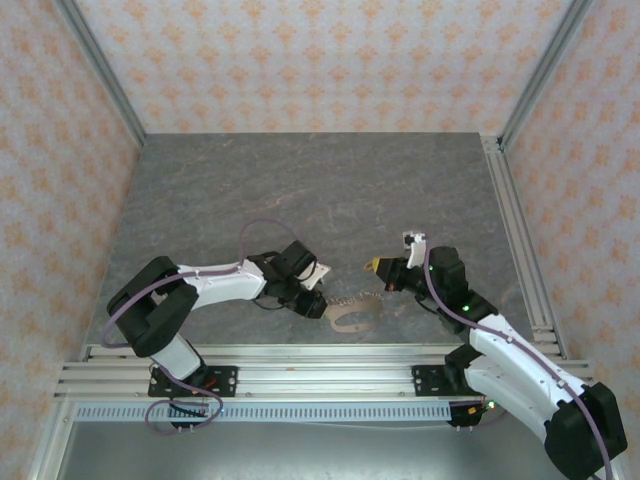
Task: Put the keys on the keyring
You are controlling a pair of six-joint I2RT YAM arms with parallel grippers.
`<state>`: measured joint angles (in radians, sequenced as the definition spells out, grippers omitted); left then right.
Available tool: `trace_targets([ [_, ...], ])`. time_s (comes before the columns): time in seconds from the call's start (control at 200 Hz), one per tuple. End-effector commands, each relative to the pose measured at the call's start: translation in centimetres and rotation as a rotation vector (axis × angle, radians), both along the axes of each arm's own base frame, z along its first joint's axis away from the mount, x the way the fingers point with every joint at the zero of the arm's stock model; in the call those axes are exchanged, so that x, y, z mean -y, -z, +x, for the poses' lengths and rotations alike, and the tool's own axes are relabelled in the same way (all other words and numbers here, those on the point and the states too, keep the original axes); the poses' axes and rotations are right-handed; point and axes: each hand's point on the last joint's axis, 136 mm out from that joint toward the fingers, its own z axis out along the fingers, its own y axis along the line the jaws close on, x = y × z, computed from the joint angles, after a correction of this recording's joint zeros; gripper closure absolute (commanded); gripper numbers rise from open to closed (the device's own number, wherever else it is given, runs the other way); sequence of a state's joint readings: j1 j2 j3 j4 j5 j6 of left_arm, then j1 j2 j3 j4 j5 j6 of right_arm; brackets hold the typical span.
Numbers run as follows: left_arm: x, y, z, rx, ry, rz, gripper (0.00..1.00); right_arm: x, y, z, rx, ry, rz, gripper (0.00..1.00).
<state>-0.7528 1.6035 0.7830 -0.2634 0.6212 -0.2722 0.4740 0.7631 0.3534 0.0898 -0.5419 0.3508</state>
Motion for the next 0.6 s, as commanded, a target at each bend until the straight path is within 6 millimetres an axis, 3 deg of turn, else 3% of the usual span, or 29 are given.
trace_targets([
  [0.0,0.38,-0.55,0.38,0.021,-0.008,-0.017,0.82,-0.01,-1.64,0.16,0.052,-0.007,0.01,1.0],
  [0.28,0.19,-0.27,0.39,0.019,-0.008,-0.002,0.94,0.09,-1.63,0.09,0.058,-0.007,0.002,1.0],
  [0.596,0.56,-0.08,0.73,0.016,-0.01,-0.004,0.94,-0.05,-1.62,-0.09,0.058,-0.024,-0.003,1.0],
])
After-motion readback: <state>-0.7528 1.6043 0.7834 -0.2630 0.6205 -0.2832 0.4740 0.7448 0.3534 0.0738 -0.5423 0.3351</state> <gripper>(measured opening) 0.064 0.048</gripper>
